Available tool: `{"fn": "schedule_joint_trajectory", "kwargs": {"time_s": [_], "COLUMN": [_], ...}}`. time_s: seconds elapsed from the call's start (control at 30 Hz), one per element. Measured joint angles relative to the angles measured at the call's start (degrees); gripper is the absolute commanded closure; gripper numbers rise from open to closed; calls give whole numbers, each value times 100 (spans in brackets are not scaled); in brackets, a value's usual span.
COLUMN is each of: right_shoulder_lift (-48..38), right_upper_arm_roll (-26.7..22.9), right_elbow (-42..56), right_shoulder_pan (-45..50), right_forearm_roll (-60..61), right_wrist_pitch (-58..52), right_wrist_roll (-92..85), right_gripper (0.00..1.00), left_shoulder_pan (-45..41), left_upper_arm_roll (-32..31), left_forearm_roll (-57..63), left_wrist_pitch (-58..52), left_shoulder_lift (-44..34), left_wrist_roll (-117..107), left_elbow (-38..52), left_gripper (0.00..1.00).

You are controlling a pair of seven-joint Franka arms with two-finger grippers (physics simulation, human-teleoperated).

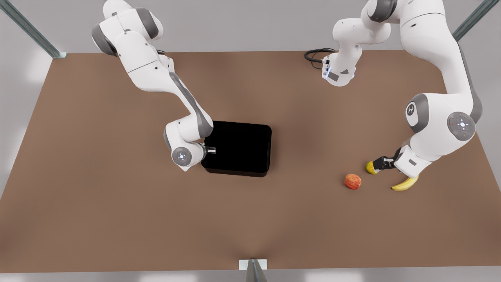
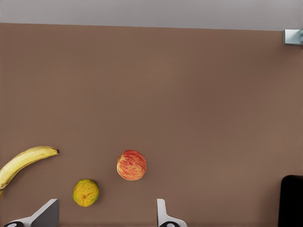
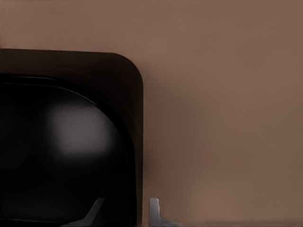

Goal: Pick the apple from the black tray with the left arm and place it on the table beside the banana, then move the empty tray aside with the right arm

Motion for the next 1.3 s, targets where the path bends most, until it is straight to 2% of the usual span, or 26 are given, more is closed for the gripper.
{"fn": "schedule_joint_trajectory", "kwargs": {"time_s": [0.43,0.8,1.07,1.3], "right_shoulder_lift": [-68,-672,-1084,-1164], "right_upper_arm_roll": [15,-55,-740,-1779], "right_elbow": [59,373,688,813], "right_shoulder_pan": [1,-35,-42,-40], "right_forearm_roll": [67,102,88,34], "right_wrist_pitch": [-65,-882,-1964,-2787], "right_wrist_roll": [216,243,107,-353], "right_gripper": [87,92,93,93], "left_shoulder_pan": [-1,0,-2,-2], "left_upper_arm_roll": [2,-1,-1,-1], "left_forearm_roll": [1,102,121,123], "left_wrist_pitch": [1,1,1,1], "left_shoulder_lift": [0,0,0,0], "left_wrist_roll": [-5,-6,-5,-6], "left_elbow": [0,0,0,-1], "left_gripper": [0,0,0,0]}}
